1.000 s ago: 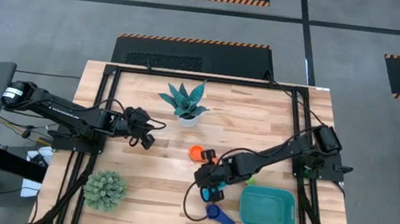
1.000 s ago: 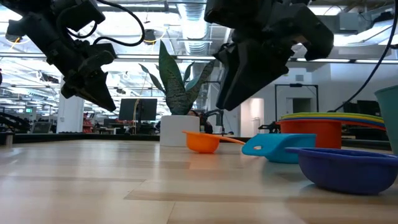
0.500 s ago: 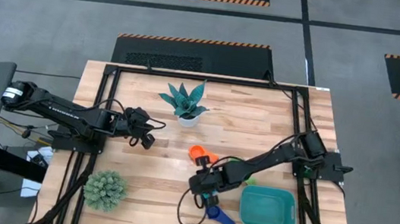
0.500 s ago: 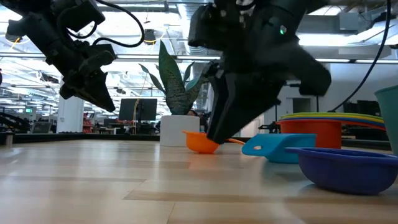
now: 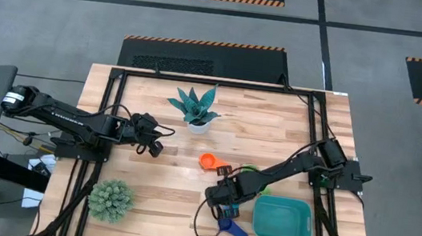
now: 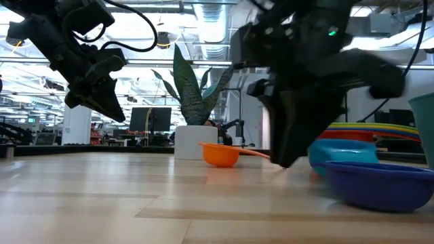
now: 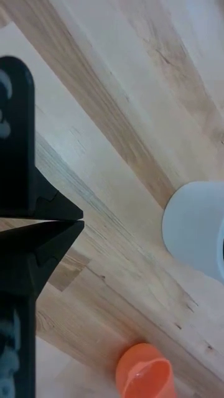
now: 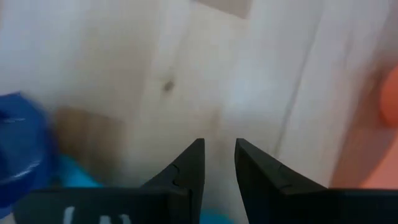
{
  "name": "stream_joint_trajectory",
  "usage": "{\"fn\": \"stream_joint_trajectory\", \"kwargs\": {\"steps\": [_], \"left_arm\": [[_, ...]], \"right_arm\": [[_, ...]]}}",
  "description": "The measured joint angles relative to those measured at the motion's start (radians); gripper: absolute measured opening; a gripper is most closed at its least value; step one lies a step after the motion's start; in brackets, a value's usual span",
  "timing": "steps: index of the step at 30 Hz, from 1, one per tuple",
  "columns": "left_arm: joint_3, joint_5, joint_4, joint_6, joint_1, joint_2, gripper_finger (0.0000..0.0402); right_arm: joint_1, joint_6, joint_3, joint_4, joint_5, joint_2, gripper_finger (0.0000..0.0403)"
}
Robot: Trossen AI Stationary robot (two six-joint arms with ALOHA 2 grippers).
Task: Nest measuring cups in basket
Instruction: Stack the light blue measuring cup on top of the green measuring cup
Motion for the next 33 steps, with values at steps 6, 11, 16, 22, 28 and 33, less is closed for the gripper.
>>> {"fn": "stream_joint_trajectory", "kwargs": {"steps": [6,11,16,22,28,33], "left_arm": [[0.0,0.0,0.0,0.0,0.0,0.0,0.0],[0.0,-0.001,0.0,0.005,0.0,0.0,0.0],[0.0,-0.001,0.002,-0.01,0.0,0.0,0.0],[0.0,0.001,0.004,-0.014,0.0,0.0,0.0],[0.0,0.008,-0.001,-0.011,0.0,0.0,0.0],[0.0,0.047,-0.011,-0.01,0.0,0.0,0.0]], "right_arm": [[0.041,0.006,0.02,-0.022,0.139,-0.004,0.0111],[0.049,0.098,0.1,-0.047,0.312,-0.004,0.0111],[0.014,0.42,0.251,-0.198,0.281,-0.004,0.0111],[-0.003,0.6,0.313,-0.398,0.116,-0.005,0.0111],[0.039,0.654,0.281,-0.406,0.06,-0.004,0.0111],[0.036,0.719,0.254,-0.398,0.058,-0.004,0.0114]]}}
